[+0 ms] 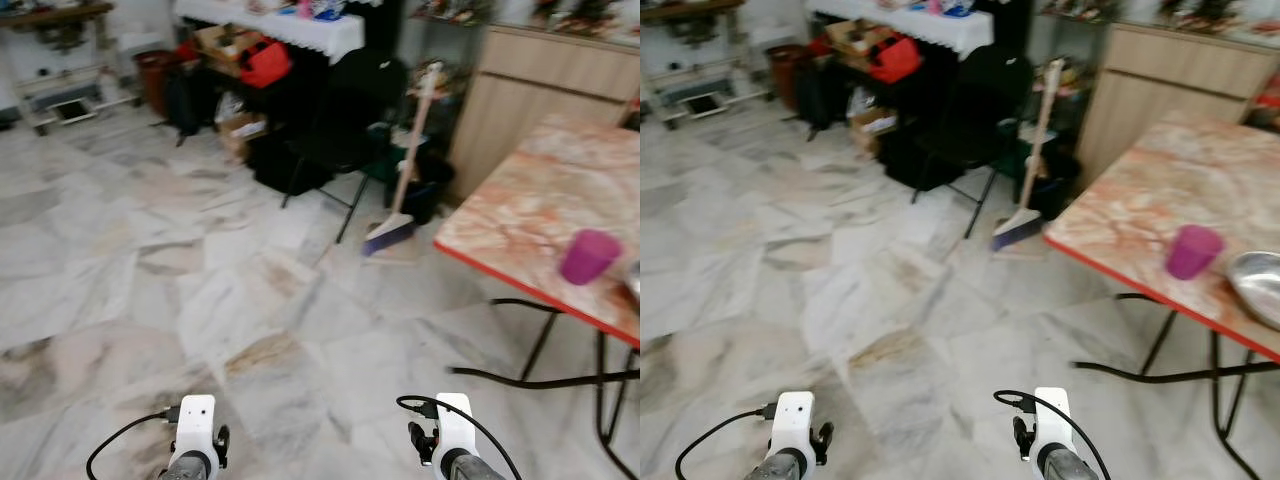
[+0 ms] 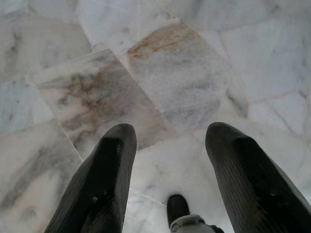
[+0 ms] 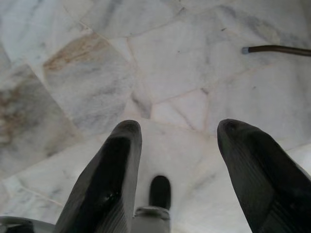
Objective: Setting the table
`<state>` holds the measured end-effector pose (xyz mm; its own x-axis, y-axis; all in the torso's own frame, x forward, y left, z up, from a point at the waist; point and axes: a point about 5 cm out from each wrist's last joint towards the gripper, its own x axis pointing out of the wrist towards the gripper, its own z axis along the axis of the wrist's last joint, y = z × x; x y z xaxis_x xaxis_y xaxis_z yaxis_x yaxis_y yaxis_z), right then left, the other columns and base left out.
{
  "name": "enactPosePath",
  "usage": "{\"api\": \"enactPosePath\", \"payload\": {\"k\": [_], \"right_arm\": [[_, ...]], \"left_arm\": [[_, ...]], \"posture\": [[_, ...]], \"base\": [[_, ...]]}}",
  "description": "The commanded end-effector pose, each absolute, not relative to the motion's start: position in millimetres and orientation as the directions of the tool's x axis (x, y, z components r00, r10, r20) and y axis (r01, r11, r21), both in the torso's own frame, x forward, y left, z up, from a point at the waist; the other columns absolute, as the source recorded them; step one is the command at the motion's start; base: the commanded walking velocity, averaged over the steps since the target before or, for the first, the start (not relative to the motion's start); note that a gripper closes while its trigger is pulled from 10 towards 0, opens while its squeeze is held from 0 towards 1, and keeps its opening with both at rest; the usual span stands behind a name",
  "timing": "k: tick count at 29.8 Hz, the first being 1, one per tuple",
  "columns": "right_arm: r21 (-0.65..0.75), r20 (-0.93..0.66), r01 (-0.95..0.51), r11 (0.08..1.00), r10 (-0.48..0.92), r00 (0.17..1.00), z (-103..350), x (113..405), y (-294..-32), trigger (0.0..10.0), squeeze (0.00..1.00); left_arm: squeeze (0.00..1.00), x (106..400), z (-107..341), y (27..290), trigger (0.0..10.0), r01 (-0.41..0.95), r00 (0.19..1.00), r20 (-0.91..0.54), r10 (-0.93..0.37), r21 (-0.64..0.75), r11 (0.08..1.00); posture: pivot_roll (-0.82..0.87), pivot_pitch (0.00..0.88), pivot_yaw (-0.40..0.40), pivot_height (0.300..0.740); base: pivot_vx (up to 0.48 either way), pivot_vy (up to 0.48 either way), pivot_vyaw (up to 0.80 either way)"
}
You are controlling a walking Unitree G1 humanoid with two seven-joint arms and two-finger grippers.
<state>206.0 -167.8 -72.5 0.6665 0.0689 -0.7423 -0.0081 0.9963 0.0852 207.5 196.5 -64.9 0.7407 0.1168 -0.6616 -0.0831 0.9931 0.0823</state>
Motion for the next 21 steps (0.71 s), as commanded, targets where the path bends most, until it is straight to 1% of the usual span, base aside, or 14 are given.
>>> {"api": "enactPosePath", "payload": {"k": [1,7,9,11,14,21], "right_arm": [[0.085,-0.74,-0.001,0.996,0.064,0.67,-71.8,207.0,-168.3,10.0,0.0],[0.086,-0.739,-0.004,0.996,0.066,0.671,-71.4,207.9,-167.5,10.0,0.0],[0.086,-0.738,-0.004,0.996,0.067,0.671,-71.3,208.2,-167.3,10.0,0.0],[0.087,-0.738,-0.003,0.996,0.067,0.672,-71.2,208.4,-167.2,10.0,0.0],[0.087,-0.738,-0.002,0.996,0.066,0.671,-71.4,208.1,-167.3,10.0,0.0],[0.082,-0.741,-0.006,0.997,0.065,0.669,-71.7,207.3,-169.0,10.0,0.0]], "left_arm": [[0.0,207.5,-64.9,197.3,10.0,-0.095,0.739,-0.663,0.121,0.075,0.993],[0.0,207.2,-64.7,198.5,10.0,-0.094,0.741,-0.66,0.126,0.083,0.992],[0.0,207.3,-64.7,198.2,10.0,-0.076,0.74,-0.66,0.128,0.107,0.991],[0.0,207.0,-65.1,198.0,10.0,-0.081,0.738,-0.663,0.128,0.101,0.992],[0.0,206.8,-65.2,197.9,10.0,-0.108,0.737,-0.662,0.135,0.082,0.991],[0.0,206.8,-65.3,196.6,10.0,-0.104,0.738,-0.662,0.13,0.078,0.991]], "posture": [[0.04,0.0,-0.007,0.74],[0.05,0.0,-0.008,0.74],[0.05,0.0,-0.007,0.74],[0.05,0.0,-0.006,0.74],[0.05,0.0,-0.008,0.74],[0.04,0.0,-0.016,0.74]], "base": [[0.0,0.0,-0.67],[0.0,0.0,-0.67],[0.0,-0.48,-0.67],[0.0,-0.48,-0.67],[0.0,0.0,-0.66],[0.0,0.0,-0.67]]}}
